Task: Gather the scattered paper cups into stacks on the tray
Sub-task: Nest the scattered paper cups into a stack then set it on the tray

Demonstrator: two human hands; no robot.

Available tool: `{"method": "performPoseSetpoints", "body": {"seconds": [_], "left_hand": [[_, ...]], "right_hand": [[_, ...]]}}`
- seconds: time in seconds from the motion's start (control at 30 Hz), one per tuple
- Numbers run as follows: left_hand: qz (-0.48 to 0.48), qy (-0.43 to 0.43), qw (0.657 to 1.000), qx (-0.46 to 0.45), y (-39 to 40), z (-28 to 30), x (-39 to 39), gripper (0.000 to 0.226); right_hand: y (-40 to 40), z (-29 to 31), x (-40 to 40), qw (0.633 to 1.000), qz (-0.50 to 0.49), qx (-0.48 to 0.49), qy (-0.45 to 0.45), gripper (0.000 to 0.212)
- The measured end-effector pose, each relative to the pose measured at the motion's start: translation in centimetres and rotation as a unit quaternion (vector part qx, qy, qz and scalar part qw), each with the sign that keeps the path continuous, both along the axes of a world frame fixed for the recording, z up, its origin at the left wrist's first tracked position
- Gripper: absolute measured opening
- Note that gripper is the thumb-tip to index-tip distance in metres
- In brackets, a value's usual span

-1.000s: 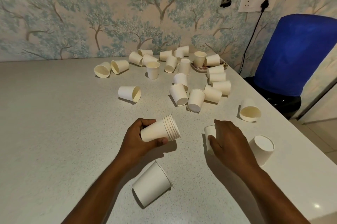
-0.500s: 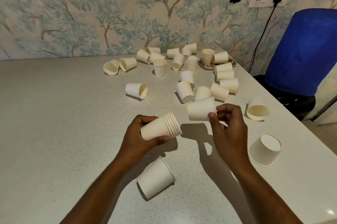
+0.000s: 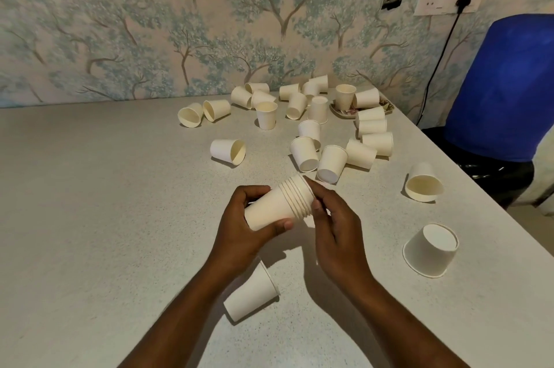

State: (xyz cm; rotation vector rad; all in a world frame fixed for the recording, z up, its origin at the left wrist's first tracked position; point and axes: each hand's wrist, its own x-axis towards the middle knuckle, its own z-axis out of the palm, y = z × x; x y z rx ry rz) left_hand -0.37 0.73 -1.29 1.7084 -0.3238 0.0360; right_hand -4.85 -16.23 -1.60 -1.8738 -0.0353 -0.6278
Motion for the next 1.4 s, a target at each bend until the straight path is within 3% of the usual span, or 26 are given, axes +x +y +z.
{"method": "performPoseSetpoints", "body": {"seconds": [0.27, 0.4, 0.57, 0.67, 0.8, 0.97, 1.03, 1.23, 1.4], "left_hand": [[-0.060, -0.052, 0.993, 0.085, -3.1, 0.7, -1.7, 0.074], [-0.048, -0.064, 0.993, 0.091, -4.7, 1.0, -2.1, 0.067], [-0.079, -0.081, 0.987, 0.118, -6.3, 1.3, -2.3, 0.070], [-0.074, -0.082, 0.982, 0.154, -6.1, 1.0, -2.5, 0.088], [0.012, -0.051, 0.979, 0.195, -2.7, 1.2, -2.7, 0.098], [-0.138, -0.037, 0.928, 0.344, 3.9, 0.0, -3.9, 0.087], [-0.155, -0.038, 0.915, 0.370, 4.6, -0.9, -4.5, 0.078], [-0.040, -0.052, 0.953, 0.296, 2.8, -2.2, -4.7, 0.034], [0.110, -0.020, 0.959, 0.259, 1.0, -1.8, -3.2, 0.046]], "right_hand": [[-0.3, 0.8, 0.0, 0.988, 0.144, 0.057, 0.004, 0.056], [-0.4, 0.5, -0.2, 0.989, 0.124, 0.075, 0.015, 0.075], [-1.4, 0.0, -0.2, 0.972, 0.134, 0.180, 0.067, 0.086], [-2.8, -0.4, 0.1, 0.966, 0.127, 0.209, 0.088, 0.082], [-4.6, -1.5, -0.2, 0.968, 0.112, 0.209, 0.085, 0.077], [-6.0, -2.9, -1.4, 0.971, 0.143, 0.160, 0.108, 0.085], [-6.2, -3.4, -1.6, 0.969, 0.160, 0.150, 0.118, 0.085], [-5.8, -3.4, -1.6, 0.974, 0.169, 0.083, 0.129, 0.084], [-5.6, -3.8, -1.5, 0.978, 0.158, 0.053, 0.124, 0.090]]}}
